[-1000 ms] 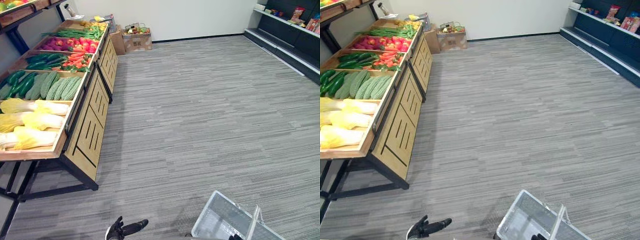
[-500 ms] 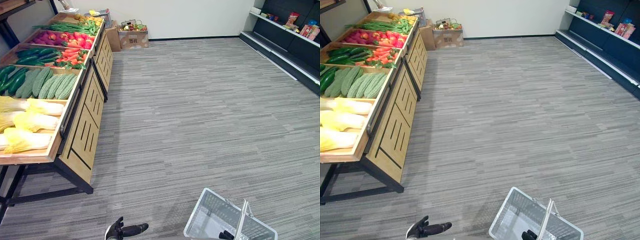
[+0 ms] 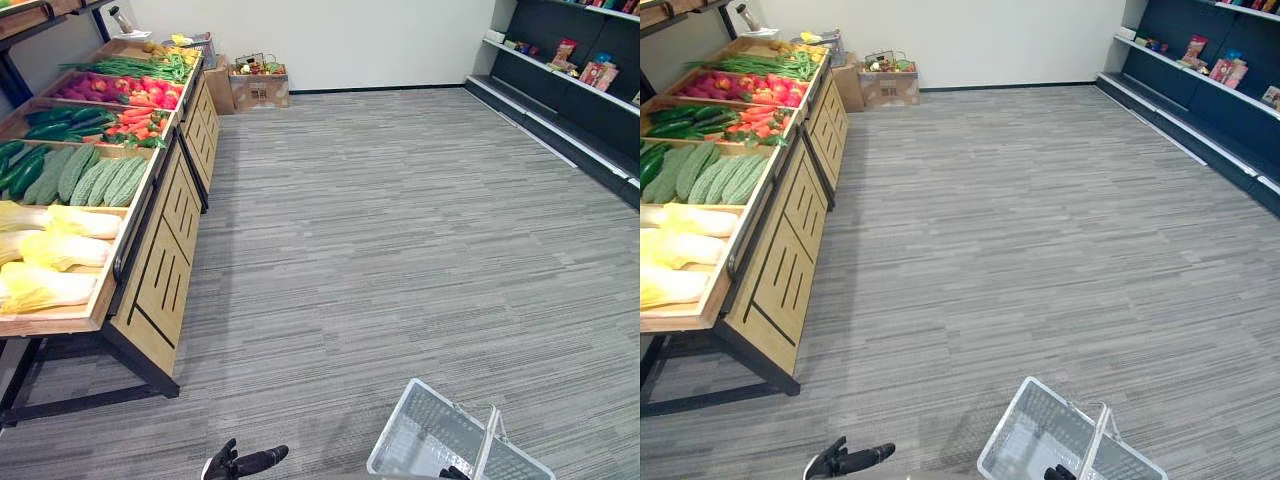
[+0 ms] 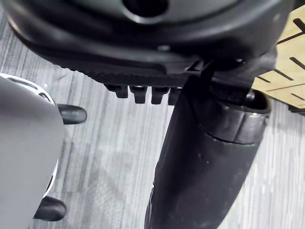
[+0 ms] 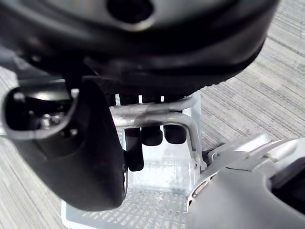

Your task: Pick vegetable in the basket

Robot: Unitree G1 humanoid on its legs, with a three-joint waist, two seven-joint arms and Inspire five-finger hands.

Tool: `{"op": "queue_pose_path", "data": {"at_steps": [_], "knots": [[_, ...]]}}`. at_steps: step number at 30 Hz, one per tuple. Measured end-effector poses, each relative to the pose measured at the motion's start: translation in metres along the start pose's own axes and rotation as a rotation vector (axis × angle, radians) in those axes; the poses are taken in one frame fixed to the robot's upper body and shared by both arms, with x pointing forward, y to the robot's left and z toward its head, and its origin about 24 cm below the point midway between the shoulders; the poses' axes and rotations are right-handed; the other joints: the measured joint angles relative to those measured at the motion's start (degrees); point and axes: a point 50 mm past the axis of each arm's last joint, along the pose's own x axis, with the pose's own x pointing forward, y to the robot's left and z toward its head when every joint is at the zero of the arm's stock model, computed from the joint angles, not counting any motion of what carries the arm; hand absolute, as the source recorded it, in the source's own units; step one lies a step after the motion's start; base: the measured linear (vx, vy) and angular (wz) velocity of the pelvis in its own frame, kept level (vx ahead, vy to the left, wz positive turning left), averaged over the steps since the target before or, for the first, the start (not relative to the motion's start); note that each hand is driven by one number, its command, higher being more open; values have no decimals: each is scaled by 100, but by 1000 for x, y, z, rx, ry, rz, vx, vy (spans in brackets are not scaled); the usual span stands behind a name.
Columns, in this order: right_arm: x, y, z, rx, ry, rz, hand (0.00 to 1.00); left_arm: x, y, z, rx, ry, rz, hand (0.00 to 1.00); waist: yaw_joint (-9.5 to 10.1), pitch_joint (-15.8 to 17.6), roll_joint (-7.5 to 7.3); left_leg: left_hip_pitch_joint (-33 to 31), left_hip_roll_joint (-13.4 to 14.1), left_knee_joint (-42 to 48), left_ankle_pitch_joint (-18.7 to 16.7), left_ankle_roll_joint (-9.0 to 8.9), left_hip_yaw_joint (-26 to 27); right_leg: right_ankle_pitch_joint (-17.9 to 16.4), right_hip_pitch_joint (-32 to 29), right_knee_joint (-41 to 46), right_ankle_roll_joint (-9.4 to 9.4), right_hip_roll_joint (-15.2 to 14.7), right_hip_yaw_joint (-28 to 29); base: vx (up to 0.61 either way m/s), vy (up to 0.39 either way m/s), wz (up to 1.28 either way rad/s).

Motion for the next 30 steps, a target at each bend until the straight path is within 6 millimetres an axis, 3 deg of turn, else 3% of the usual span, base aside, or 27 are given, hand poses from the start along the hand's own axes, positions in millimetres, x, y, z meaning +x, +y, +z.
{"op": "queue_pose_path", "data": {"at_steps": [7, 9, 12, 16, 18, 19, 20, 21, 23, 25, 26, 27, 30], "knots": [[0, 2, 1, 4, -5, 5, 0, 0, -2, 1, 18, -7, -13, 100, 6, -2, 22, 6, -11, -24, -47, -22, -99, -199, -14, 288, 106, -48, -188, 61, -8, 13], [0, -3, 3, 37, -12, -14, 0, -1, -6, 1, 19, -11, -24, 100, -5, 62, -27, 145, -133, -5, -112, 83, -173, -719, -123, 1179, 231, -323, -439, 59, 64, 49], [1, -3, 15, 54, -65, -9, 0, -1, -7, 1, 27, -12, -31, 100, 0, 85, -52, 308, -410, -44, -231, 268, -208, -1142, -575, 2594, 424, -864, -621, 48, 144, 19], [1, -3, 20, 70, -100, -7, 0, 0, -2, 3, 33, -15, -18, 100, -10, 138, -151, 483, -733, -130, -365, 500, -414, -1123, -1107, 4098, 367, -1454, -696, 40, 117, 17], [0, -6, 16, 71, -89, -15, 0, 0, -2, 2, 32, -14, -18, 100, -42, 183, -116, 650, -738, -228, -391, 562, -557, -1014, -1207, 4517, 164, -1510, -660, 93, 21, 37], [0, -4, 13, 75, -80, -10, 0, 0, 2, 4, 37, -14, -9, 100, -85, 167, -75, 742, -598, -185, -485, 597, -674, -1396, -1349, 4556, 108, -1270, -508, 130, -19, 32], [-1, -2, 10, 73, -66, 0, 0, 1, 4, 4, 32, -12, -2, 100, -82, 180, -49, 726, -498, -124, -554, 578, -685, -1507, -1452, 4501, 68, -1090, -425, 126, -51, 28], [-2, 4, 5, 83, -55, 17, 0, 1, 5, 3, 23, -5, 6, 100, -83, 234, 27, 688, -268, -19, -671, 522, -714, -1591, -1698, 4297, 3, -684, -331, 113, -91, 19], [-2, 5, 6, 111, -58, 23, 0, 1, 4, 2, -11, 5, 14, 100, -122, 303, 81, 696, -37, -1, -791, 431, -794, -1473, -2049, 3592, 42, -262, -233, 216, -173, 29], [-2, 6, 3, 120, -50, 22, 0, 2, 2, 4, -54, 1, 24, 100, -120, 388, -41, 876, -31, 32, -1028, 301, -830, -932, -2308, 2615, 52, -185, -134, 404, -299, 32], [-4, 3, -1, 125, -41, 9, 0, 1, -4, 3, -70, 6, 17, 100, -154, 414, -56, 1039, 35, 49, -1209, 262, -878, -187, -2189, 2589, -153, -145, -141, 434, -288, 36], [-4, 2, -1, 132, -41, 5, 0, 1, -8, 1, -74, 12, 8, 100, -165, 423, 69, 1082, 114, 86, -1235, 301, -869, -383, -2157, 2710, -257, -79, -241, 384, -207, 34], [-4, 2, 3, 164, -61, 3, 0, 1, -25, 7, -71, -12, -48, 100, -206, 447, 131, 1244, 134, 271, -777, 202, -593, -1253, -2116, 3554, -454, -258, -414, 466, -222, 34]]}}
